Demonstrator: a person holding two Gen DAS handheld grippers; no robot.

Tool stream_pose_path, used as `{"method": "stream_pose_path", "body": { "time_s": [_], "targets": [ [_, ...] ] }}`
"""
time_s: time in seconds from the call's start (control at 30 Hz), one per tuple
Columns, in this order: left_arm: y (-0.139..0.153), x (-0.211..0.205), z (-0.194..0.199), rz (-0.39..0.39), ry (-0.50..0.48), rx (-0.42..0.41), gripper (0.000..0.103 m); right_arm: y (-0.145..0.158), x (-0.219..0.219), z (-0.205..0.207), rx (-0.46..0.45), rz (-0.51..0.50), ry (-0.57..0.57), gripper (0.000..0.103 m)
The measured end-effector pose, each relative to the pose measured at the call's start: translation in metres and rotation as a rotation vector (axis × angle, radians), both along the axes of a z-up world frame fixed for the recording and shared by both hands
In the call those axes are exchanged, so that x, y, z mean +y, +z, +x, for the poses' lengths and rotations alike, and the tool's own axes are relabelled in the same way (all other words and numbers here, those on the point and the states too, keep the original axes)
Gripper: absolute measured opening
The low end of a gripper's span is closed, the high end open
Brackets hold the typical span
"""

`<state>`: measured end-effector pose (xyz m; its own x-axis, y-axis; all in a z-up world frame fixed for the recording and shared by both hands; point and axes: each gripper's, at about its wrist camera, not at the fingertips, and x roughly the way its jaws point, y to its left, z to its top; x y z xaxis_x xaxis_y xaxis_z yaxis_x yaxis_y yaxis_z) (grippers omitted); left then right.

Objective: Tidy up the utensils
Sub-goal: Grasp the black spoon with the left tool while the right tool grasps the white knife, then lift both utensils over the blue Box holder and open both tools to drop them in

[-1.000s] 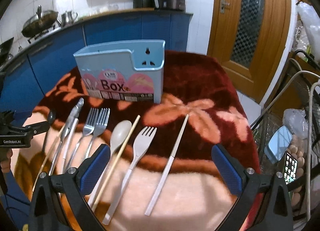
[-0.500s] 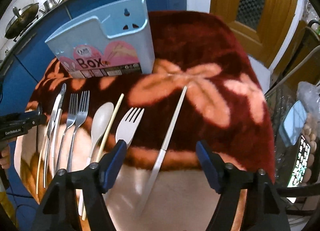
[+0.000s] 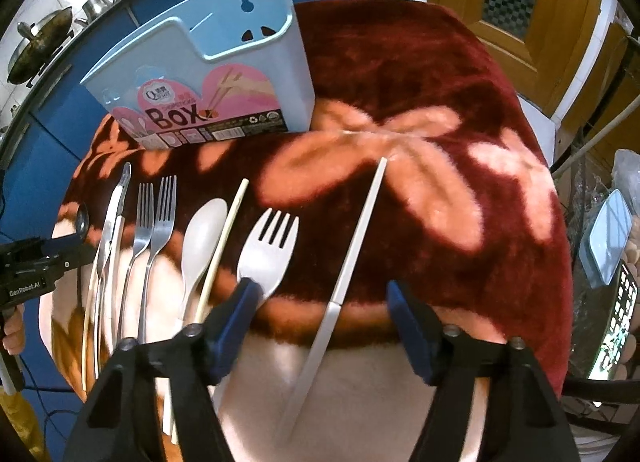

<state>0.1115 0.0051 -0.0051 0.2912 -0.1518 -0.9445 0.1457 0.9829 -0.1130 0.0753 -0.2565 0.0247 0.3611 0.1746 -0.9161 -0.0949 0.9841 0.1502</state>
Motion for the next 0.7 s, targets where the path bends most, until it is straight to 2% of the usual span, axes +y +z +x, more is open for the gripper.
{"method": "stream_pose_path", "body": {
  "time_s": [0.03,0.1,0.17,0.2,0.27,0.4,0.6,0.7],
  "targets": [
    [0.000,0.001,0.002,-0.018,0.013,0.013,0.028,0.001,0.000,0.000,0.003,0.005,-0.001,0.054],
    [0.002,0.006,0.003,-0.038,0.030,0.029,0.019,0.003,-0.001,0.002,0.013,0.008,-0.016,0.019],
    [0.003,0.010,0.003,-0.063,0.038,0.037,0.012,0.001,-0.004,0.005,0.029,0.008,-0.043,0.012],
    [0.003,0.011,0.002,-0.075,0.040,0.037,0.005,0.001,-0.006,0.005,0.031,0.020,-0.046,0.011],
    [0.003,0.018,-0.001,-0.113,0.044,0.031,0.005,0.002,-0.011,0.004,0.035,0.051,-0.053,0.008],
    [0.010,0.030,-0.015,-0.154,0.039,-0.029,0.005,0.005,-0.013,-0.003,0.013,0.083,-0.043,0.007],
    [0.037,0.032,-0.034,-0.177,0.019,-0.193,0.005,0.020,-0.006,-0.017,-0.074,0.100,-0.029,0.007],
    [0.055,0.032,-0.040,-0.190,0.010,-0.282,0.005,0.034,-0.005,-0.026,-0.149,0.123,-0.026,0.007]
  ]
}}
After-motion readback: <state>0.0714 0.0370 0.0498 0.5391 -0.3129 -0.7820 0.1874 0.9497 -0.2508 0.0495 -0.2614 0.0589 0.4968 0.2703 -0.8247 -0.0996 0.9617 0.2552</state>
